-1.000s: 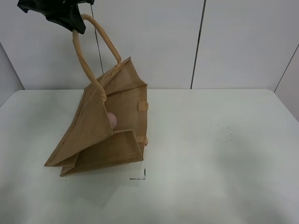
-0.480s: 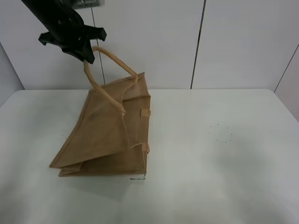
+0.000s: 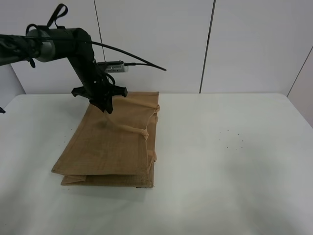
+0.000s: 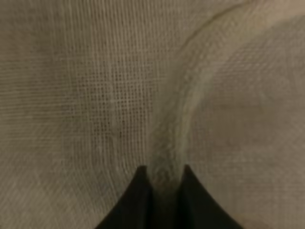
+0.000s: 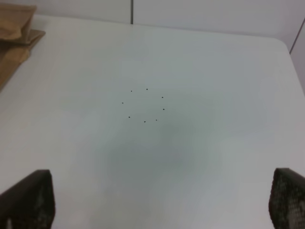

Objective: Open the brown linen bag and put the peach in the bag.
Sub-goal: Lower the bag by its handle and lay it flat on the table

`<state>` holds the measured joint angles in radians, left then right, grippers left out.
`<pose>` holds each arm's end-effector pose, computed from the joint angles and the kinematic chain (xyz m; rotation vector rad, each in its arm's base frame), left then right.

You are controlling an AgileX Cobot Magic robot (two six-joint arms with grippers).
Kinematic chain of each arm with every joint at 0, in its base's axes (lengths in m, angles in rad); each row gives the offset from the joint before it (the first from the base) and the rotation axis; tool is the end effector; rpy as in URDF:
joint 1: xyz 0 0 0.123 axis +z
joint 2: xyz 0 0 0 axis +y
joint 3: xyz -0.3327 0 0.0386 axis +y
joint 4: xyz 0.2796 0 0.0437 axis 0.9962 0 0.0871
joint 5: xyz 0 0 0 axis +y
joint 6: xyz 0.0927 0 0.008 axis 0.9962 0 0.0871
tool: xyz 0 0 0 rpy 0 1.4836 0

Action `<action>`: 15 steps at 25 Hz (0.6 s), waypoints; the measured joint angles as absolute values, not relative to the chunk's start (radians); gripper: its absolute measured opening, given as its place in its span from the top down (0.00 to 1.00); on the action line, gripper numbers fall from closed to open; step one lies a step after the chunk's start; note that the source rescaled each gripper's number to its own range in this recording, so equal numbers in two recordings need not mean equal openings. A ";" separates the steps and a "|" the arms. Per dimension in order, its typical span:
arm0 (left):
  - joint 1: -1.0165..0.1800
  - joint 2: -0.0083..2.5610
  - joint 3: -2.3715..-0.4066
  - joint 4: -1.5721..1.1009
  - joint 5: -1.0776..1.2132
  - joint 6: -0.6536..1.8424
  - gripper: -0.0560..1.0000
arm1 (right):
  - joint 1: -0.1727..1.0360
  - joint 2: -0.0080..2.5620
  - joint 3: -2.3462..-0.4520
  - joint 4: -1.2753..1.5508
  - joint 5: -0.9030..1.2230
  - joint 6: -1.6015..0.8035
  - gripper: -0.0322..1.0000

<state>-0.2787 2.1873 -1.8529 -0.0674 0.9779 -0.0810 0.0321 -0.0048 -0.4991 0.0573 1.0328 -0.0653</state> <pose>0.5118 -0.1518 0.2342 0.2381 2.7974 -0.1740 -0.0253 0.0038 0.2935 -0.0997 2.0090 0.0471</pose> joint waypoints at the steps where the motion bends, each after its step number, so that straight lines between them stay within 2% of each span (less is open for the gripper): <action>1: -0.279 2.198 -1.853 -0.069 0.977 -0.079 0.91 | 0.032 -0.005 -0.499 0.057 1.033 -0.065 0.00; 2: -0.279 2.205 -1.853 -0.069 0.976 -0.077 0.84 | 0.032 -0.005 -0.499 0.058 1.033 -0.065 0.00; 4: -0.279 2.207 -1.853 -0.068 0.972 -0.072 0.62 | 0.032 -0.005 -0.499 0.058 1.033 -0.065 0.00; 6: -0.279 2.204 -1.853 -0.068 0.968 -0.073 0.30 | 0.032 -0.005 -0.499 0.058 1.033 -0.065 0.00; 7: -0.279 2.204 -1.853 -0.068 0.969 -0.072 0.20 | 0.032 -0.005 -0.499 0.058 1.033 -0.065 0.00; 9: -0.279 2.204 -1.853 -0.064 0.977 -0.063 0.09 | 0.032 -0.005 -0.499 0.058 1.033 -0.065 0.00; 10: -0.279 2.204 -1.853 -0.055 0.983 -0.057 0.06 | 0.032 -0.005 -0.499 0.058 1.033 -0.065 0.00; 15: -0.262 2.204 -1.853 0.000 1.008 -0.053 0.03 | 0.032 -0.005 -0.499 0.058 1.033 -0.065 0.00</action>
<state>-0.2619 2.2043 -1.8529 0.0000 1.0082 -0.0530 0.0321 -0.0048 -0.4991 0.0582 1.0328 -0.0653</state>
